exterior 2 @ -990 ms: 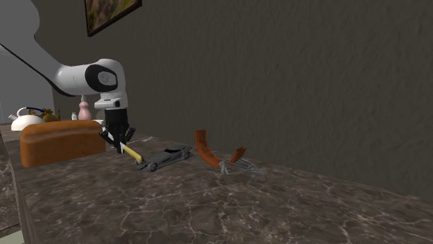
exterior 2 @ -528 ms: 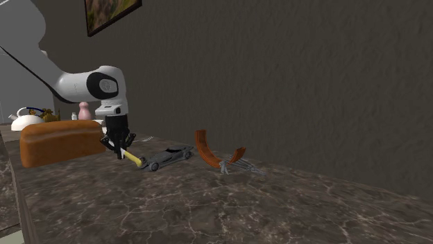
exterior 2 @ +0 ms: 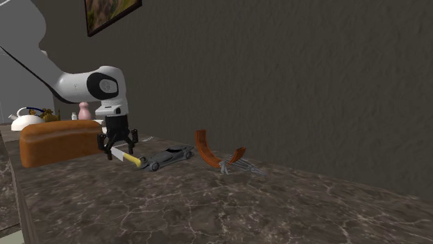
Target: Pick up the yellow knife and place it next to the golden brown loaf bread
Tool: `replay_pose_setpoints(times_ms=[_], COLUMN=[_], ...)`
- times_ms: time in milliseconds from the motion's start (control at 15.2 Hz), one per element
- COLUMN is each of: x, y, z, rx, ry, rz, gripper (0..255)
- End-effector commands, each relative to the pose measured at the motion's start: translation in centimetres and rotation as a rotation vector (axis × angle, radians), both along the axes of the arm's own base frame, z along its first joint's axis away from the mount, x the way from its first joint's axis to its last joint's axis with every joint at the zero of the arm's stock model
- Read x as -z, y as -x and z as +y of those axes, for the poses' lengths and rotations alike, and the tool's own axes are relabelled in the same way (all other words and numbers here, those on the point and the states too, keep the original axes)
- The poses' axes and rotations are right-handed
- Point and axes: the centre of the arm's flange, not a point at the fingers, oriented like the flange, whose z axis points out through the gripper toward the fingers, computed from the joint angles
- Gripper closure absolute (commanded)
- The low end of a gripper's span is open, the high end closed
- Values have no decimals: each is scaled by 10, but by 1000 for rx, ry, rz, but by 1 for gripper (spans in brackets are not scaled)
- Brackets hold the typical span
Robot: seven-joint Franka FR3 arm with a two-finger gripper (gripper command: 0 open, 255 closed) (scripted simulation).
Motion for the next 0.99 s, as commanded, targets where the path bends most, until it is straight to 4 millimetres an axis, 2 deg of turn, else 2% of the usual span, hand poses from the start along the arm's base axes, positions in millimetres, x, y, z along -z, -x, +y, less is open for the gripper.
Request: replay_pose_setpoints(times_ms=[0,132,396,924], x=[0,0,-50,-50], y=[0,0,1,1], z=[0,0,2,2], rx=[0,0,0,0], ry=[0,0,0,0], rz=[0,0,0,0], gripper=[0,0,0,0])
